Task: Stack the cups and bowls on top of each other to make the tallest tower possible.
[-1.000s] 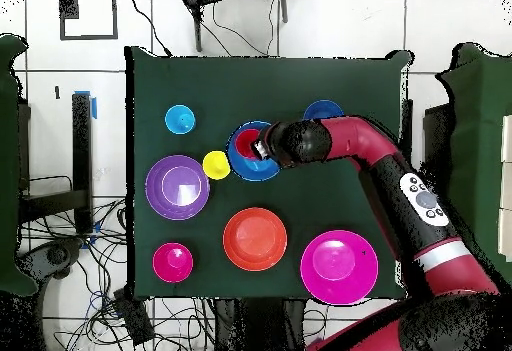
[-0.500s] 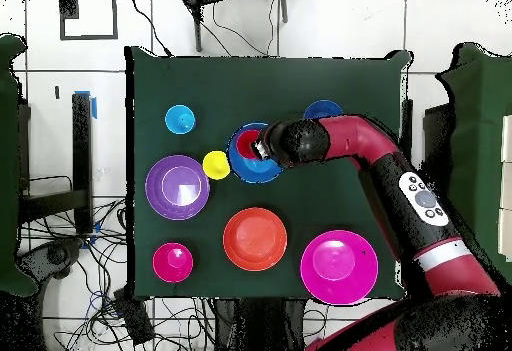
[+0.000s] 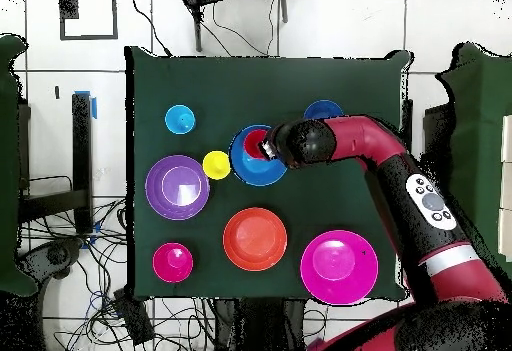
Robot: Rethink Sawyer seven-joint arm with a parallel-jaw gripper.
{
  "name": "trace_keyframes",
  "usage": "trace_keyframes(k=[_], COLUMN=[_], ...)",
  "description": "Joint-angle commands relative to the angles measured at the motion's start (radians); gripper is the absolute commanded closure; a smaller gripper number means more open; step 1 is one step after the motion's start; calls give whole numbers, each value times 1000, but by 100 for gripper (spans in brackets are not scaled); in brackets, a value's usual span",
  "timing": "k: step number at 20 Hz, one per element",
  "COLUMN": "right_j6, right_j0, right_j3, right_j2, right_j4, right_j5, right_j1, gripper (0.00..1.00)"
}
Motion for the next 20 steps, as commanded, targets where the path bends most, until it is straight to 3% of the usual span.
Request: trace_keyframes(k=[1,11,20], right_j6=[-182,-161,-127], right_j0=[39,36,20], right_j3=[-20,43,109], right_j2=[-77,-84,-81], right_j4=[-79,-47,-47], right_j5=[75,84,33], right_j1=[-24,-46,-45], gripper=[100,100,100])
